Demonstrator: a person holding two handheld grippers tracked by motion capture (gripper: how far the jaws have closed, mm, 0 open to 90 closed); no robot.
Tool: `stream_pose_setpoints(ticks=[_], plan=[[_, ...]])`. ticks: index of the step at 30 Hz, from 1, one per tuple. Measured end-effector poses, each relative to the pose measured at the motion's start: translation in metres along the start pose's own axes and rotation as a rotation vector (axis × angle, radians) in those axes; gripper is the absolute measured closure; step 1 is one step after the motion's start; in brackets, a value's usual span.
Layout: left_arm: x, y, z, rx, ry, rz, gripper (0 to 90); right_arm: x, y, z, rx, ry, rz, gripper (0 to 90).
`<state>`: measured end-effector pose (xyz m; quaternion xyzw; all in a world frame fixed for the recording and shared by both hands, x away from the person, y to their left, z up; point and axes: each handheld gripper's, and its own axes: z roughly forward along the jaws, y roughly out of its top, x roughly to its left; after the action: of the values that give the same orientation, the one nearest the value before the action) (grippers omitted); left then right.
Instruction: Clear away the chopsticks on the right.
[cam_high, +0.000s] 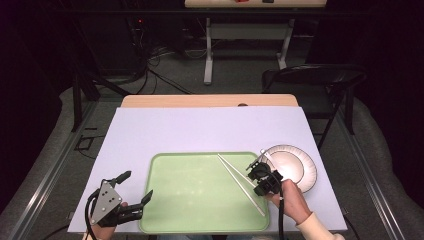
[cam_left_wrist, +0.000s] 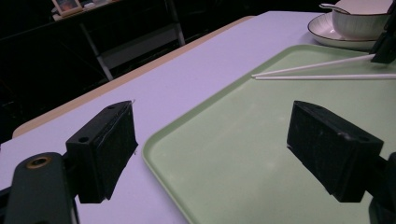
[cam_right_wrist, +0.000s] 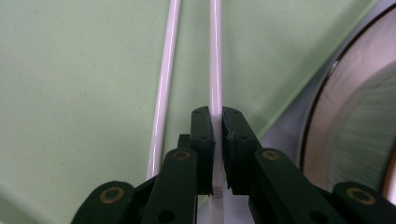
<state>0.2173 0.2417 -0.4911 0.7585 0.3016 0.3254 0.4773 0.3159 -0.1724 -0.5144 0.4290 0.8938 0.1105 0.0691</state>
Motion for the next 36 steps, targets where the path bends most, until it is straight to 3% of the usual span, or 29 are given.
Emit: stream_pose_setpoints(ticks=[13, 19, 22, 23, 26, 27, 28, 30, 36], plan=[[0.0, 0.0, 0.0, -0.001, 0.001, 0.001, 15.7, 0.011, 0.006, 0.011, -0.005, 0.015, -0.014, 83.3], [0.0, 0.0, 0.0, -0.001, 0.002, 0.001, 15.7, 0.011, 0.006, 0.007, -0.022, 0.01, -0.039, 63.5], [0.0, 0.0, 0.0, -0.001, 0.0, 0.002, 15.7, 0.012, 0.005, 0.002, -0.04, -0.003, -0.054, 59.3], [0.0, 0.0, 0.0, -0.001, 0.0, 0.002, 15.6, 0.013, 0.004, -0.004, -0.071, -0.006, -0.066, 53.8], [0.0, 0.0, 0.0, -0.001, 0.002, -0.001, 15.6, 0.012, 0.003, -0.01, -0.095, -0.015, -0.091, 48.4], [0.0, 0.0, 0.0, 0.0, 0.001, -0.001, 15.7, 0.011, 0.002, -0.017, -0.133, -0.021, -0.11, 41.7], [0.0, 0.0, 0.0, 0.0, 0.001, -0.001, 15.6, 0.011, 0.002, -0.017, -0.133, -0.021, -0.11, 41.7], [0.0, 0.0, 0.0, 0.002, 0.002, 0.001, 15.7, 0.007, 0.0, -0.029, -0.21, -0.03, -0.135, 33.4], [0.0, 0.0, 0.001, 0.004, 0.002, 0.0, 15.6, -0.002, -0.004, -0.043, -0.297, -0.049, -0.174, 22.0]])
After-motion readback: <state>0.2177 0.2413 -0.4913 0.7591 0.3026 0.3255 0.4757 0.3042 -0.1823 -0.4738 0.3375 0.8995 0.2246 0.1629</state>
